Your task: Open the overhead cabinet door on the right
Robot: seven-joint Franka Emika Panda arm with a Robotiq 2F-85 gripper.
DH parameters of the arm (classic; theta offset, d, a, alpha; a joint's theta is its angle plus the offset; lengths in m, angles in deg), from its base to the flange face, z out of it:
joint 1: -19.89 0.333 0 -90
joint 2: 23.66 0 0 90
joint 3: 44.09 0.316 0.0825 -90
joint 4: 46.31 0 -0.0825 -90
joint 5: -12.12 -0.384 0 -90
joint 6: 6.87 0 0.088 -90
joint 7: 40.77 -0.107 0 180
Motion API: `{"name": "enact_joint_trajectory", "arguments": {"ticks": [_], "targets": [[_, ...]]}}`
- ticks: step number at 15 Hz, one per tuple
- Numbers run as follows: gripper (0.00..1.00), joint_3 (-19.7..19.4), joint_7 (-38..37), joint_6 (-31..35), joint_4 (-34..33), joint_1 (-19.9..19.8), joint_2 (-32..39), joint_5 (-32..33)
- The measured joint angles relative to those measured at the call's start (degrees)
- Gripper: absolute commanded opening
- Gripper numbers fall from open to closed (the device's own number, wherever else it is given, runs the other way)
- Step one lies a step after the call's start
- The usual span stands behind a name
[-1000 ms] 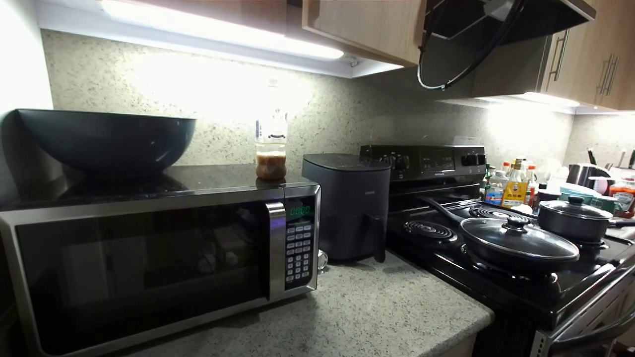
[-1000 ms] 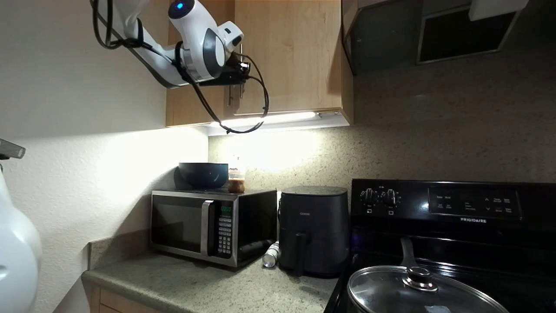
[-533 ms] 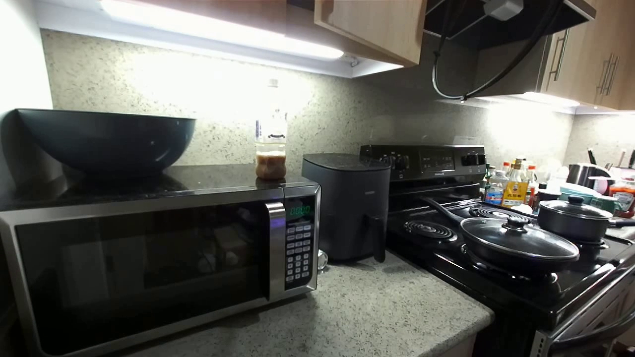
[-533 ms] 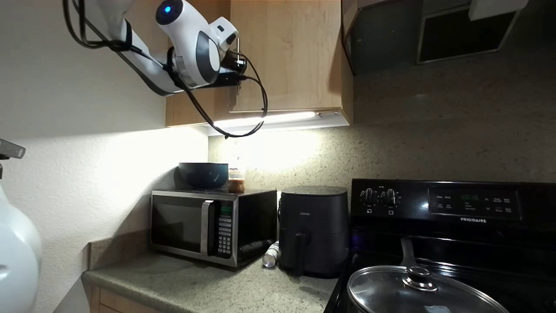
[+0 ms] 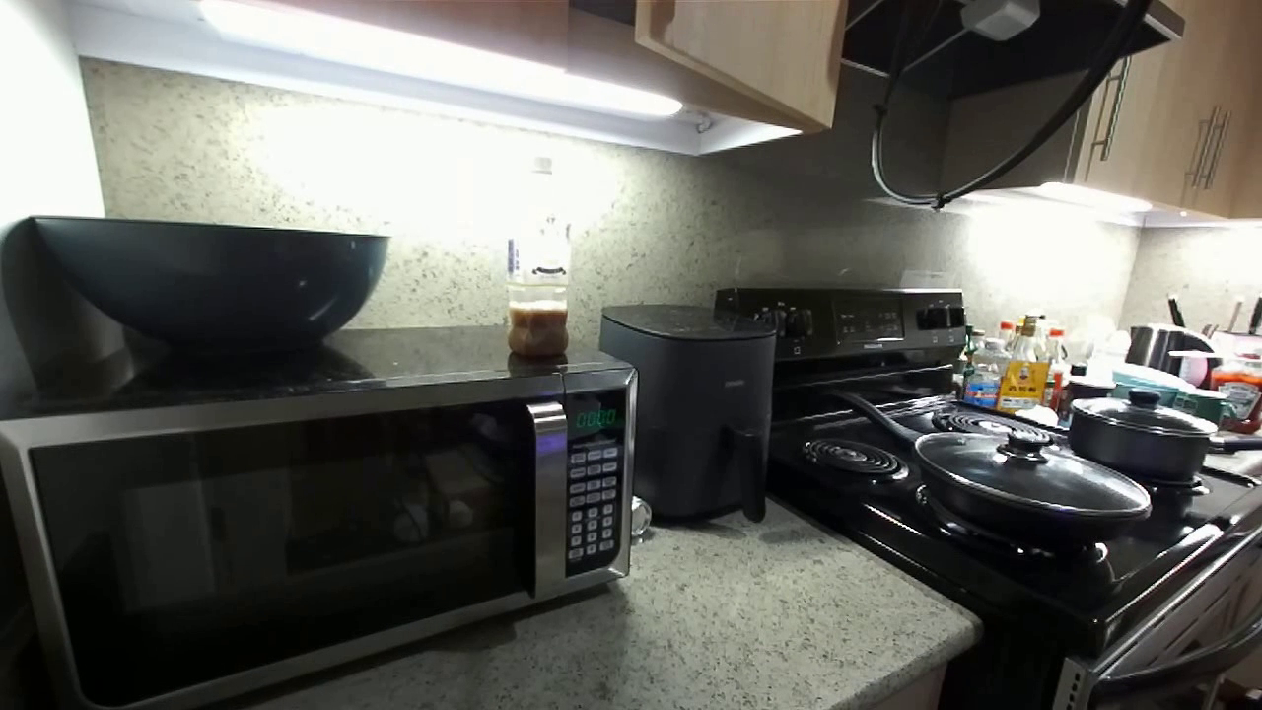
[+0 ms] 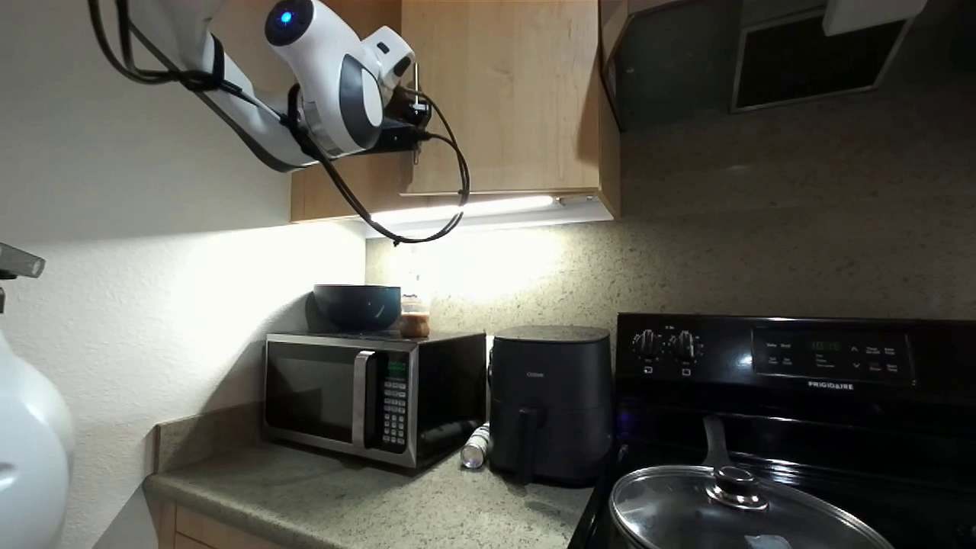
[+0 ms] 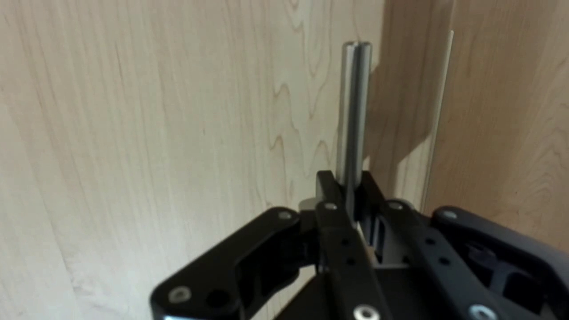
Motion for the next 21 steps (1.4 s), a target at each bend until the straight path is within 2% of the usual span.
{"name": "enact_joint_trajectory", "arguments": {"ticks": [7, 15, 16, 20, 21], "targets": [[0.06, 0.2, 0.0, -0.3, 1.6, -0.7, -2.1, -0.1], [0.06, 4.2, -1.9, 0.5, 12.6, -8.0, -16.5, -5.6], [0.14, 4.2, -2.2, 0.5, 13.8, -8.4, -18.0, -6.0], [0.14, 4.4, -2.3, 0.3, 13.6, -8.4, -18.0, -6.0], [0.06, 4.4, -2.3, 0.3, 13.6, -8.4, -17.9, -6.0]]}}
